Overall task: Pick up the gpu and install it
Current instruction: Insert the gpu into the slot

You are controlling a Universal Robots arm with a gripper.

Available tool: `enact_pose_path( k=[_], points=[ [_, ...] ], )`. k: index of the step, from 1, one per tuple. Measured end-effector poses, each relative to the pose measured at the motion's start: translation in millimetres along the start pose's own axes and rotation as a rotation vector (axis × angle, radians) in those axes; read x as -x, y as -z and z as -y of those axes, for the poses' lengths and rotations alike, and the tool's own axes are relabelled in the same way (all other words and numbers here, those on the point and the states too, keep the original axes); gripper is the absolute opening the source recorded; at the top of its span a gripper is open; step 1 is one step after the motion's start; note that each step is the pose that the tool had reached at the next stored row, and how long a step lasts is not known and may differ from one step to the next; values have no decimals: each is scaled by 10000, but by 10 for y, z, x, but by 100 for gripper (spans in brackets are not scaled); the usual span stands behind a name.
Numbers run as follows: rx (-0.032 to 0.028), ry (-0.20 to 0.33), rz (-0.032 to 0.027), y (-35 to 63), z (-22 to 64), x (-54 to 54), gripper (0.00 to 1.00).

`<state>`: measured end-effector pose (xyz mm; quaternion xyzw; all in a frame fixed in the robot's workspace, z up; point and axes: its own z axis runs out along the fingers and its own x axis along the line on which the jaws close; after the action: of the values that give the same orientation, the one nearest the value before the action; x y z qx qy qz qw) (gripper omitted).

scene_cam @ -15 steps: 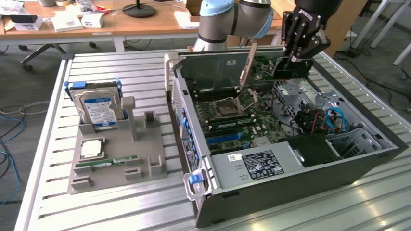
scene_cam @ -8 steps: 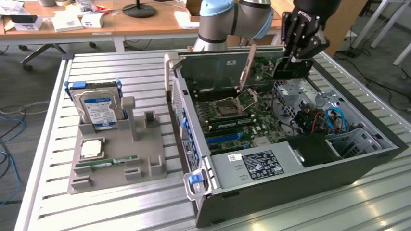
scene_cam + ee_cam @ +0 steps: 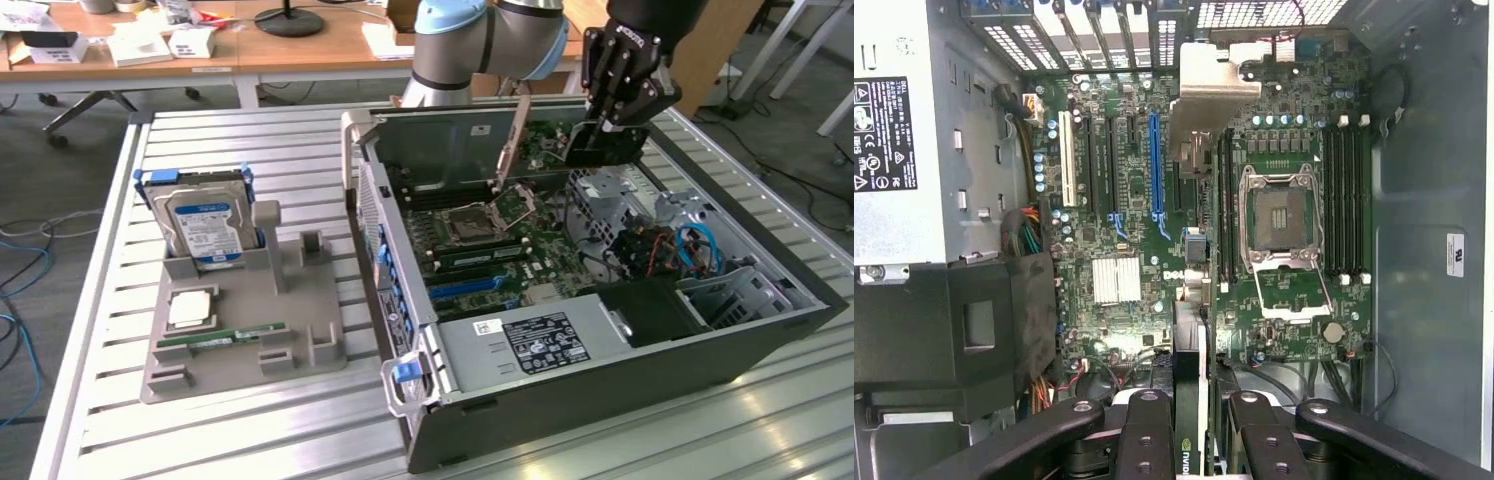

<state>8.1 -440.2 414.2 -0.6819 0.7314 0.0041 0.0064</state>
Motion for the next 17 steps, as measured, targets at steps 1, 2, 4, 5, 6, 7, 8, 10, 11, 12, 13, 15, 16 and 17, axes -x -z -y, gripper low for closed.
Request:
enact_pose_path(
  k=[1,2,4,5,6,7,8,10,11,12,13,15,16,17],
  points=[
    [0,0,0,0,0,0,26],
    [0,0,0,0,0,0,26],
    [0,0,0,0,0,0,26],
    [0,0,-1,0,0,0,26],
    [0,-1,-1,0,-2,0,26],
    [0,-2,0,0,-6,-1,26],
    [0,-2,0,0,-11,-1,26],
    [0,-1,1,-1,-26,-2,26],
    [0,0,1,-1,-36,-2,26],
    [0,0,1,-1,-46,-3,26],
    [0,0,0,-1,-58,-4,26],
    [0,1,-1,-1,-87,-6,26],
    [0,0,-1,-1,-101,-7,26],
    [0,0,-1,-1,-116,-7,26]
  ],
)
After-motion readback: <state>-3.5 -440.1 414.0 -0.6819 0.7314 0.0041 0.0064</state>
